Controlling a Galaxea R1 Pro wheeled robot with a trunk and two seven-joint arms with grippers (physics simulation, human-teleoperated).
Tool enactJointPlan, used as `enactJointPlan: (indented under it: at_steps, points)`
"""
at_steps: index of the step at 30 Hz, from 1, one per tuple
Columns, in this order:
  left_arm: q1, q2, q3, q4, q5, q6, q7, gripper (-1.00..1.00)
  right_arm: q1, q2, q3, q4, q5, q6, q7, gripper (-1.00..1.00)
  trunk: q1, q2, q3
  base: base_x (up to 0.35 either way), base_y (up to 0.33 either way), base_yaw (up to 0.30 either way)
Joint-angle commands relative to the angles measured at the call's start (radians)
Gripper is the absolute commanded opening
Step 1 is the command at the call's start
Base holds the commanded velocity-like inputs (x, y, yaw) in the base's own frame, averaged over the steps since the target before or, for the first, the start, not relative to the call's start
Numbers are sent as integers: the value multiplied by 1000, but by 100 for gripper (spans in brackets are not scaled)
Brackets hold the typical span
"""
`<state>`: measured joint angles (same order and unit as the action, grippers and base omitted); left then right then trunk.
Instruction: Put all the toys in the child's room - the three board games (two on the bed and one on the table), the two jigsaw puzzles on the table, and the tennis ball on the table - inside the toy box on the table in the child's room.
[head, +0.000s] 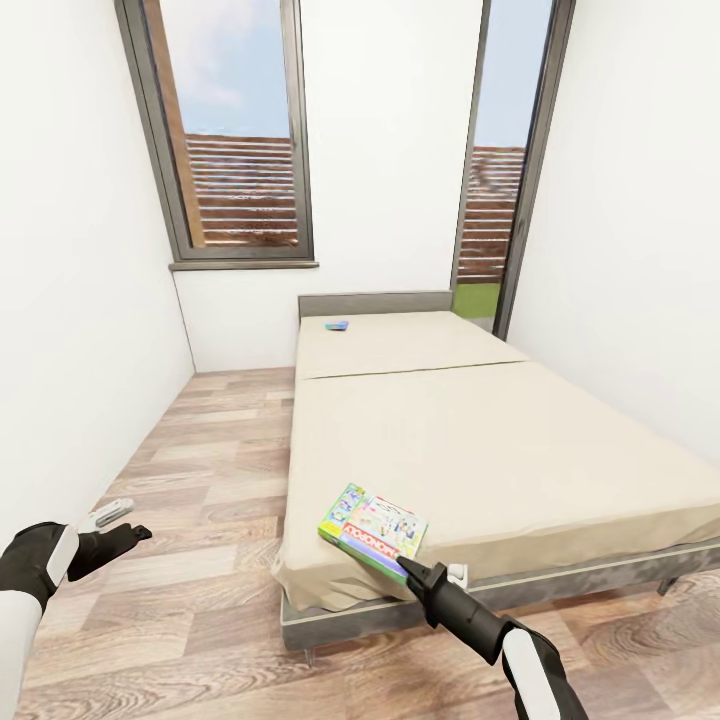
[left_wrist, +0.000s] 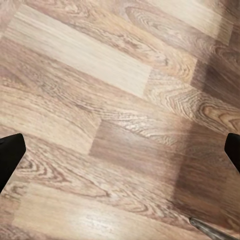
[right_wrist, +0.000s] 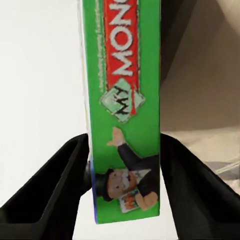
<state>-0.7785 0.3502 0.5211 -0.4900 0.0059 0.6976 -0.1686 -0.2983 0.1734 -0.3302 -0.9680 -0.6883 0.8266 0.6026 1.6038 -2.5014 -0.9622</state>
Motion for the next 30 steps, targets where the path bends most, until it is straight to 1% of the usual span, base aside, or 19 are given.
enactJointPlan:
  at_steps: [1,23,24,30]
  points:
    - [-1,0,5,-1,0,6,-3,100,-1,1,-3,0,8,5,2,-100,0,0,-1,0,0,0]
    - [-1,0,5,-1,0,6,-3,100,-1,1,-4,0,9,5,2,-100,0,0,-1,0,0,0]
    - [-1,0,5,-1,0,18,-3,100,-1,1,-4,0,9,5,2,-100,-1,0,3,0,0,0]
    - [-1,0,5,-1,0,22,-3,100,-1,1,-4,0,9,5,2,-100,-3,1,26,0,0,0]
